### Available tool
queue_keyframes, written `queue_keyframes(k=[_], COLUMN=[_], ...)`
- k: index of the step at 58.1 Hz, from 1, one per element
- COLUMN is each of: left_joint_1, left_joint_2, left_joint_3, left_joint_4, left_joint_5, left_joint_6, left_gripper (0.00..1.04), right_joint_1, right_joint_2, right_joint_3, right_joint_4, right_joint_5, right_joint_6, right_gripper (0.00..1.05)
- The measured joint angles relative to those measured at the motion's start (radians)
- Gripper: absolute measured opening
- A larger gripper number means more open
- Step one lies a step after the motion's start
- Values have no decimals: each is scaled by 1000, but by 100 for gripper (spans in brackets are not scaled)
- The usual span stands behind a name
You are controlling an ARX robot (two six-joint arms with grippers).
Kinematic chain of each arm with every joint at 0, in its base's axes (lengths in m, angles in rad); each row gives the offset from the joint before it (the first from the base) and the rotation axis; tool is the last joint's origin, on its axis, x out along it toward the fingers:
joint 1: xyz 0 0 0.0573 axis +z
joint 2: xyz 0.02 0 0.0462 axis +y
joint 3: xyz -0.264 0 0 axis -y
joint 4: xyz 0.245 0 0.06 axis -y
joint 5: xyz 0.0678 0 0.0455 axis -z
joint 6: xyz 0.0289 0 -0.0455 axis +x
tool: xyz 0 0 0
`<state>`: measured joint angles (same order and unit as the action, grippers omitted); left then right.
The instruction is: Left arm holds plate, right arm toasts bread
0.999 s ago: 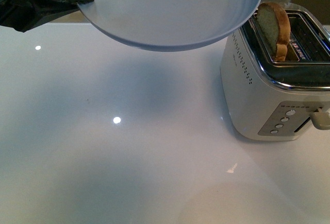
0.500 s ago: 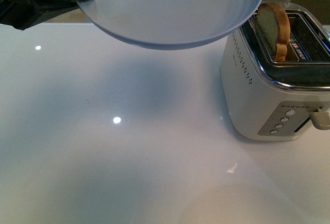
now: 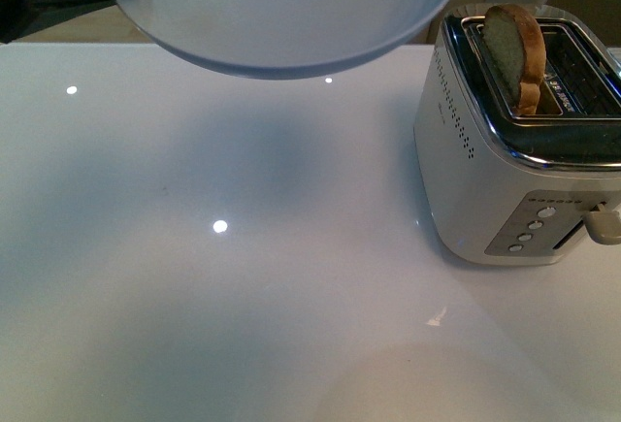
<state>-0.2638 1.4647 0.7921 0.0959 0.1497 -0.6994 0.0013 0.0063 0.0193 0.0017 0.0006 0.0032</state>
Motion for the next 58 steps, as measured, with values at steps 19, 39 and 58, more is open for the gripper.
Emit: queue_keyframes(k=[19, 39, 58], left_joint_1=[251, 553, 728], left_joint_2=[44, 268, 592], left_joint_3=[-57, -132, -105], left_joint_4=[52, 212, 343], left_joint_5=[135, 317, 365], left_joint_6=[113, 308, 422], left_gripper=[3, 3, 3], right_joint_1=[0, 0, 0], right_joint_2=[0, 0, 0], right_joint_3=[0, 0, 0], right_joint_4=[0, 0, 0], right_joint_5=[0, 0, 0], right_joint_6=[0, 0, 0], right_gripper=[96, 96, 96])
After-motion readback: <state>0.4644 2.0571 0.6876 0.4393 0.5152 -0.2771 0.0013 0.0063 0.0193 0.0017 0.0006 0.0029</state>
